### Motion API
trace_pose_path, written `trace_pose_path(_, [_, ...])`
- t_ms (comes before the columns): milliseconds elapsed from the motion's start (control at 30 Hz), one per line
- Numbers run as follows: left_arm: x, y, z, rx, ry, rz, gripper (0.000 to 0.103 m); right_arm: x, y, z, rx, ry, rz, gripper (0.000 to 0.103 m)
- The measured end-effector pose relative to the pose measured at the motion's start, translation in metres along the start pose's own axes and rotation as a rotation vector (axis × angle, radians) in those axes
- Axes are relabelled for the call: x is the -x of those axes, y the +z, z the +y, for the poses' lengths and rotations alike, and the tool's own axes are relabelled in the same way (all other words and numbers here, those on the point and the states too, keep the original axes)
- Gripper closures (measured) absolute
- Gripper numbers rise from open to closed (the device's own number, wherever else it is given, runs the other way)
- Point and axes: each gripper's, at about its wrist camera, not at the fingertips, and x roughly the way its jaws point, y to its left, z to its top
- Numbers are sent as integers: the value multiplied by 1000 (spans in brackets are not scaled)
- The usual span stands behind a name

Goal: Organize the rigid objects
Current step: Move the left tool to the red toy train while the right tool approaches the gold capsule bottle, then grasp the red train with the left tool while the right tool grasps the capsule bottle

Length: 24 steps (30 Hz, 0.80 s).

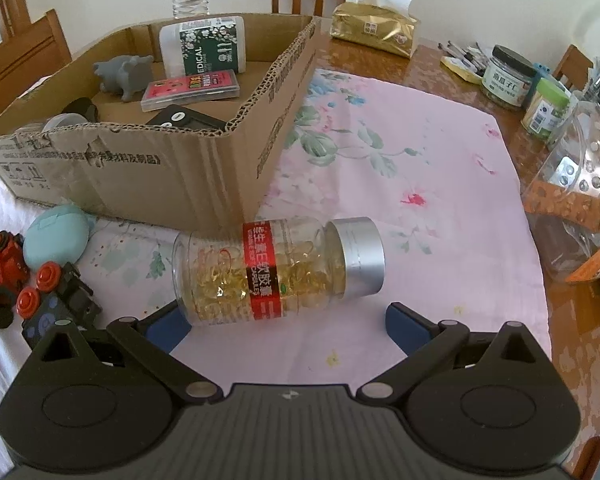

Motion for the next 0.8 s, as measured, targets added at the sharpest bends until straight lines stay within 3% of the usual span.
trace_pose_path(167, [0, 6, -8, -41, -80, -31, 26, 1, -2, -2, 23, 16, -4, 0])
trace_pose_path(333, [0, 10, -13, -73, -102, -45, 45, 2, -3, -2, 30, 20, -8, 0])
trace_pose_path(800, [-1, 12, -11, -119, -128, -42, 45, -10, 18, -3, 91, 46, 57, 0])
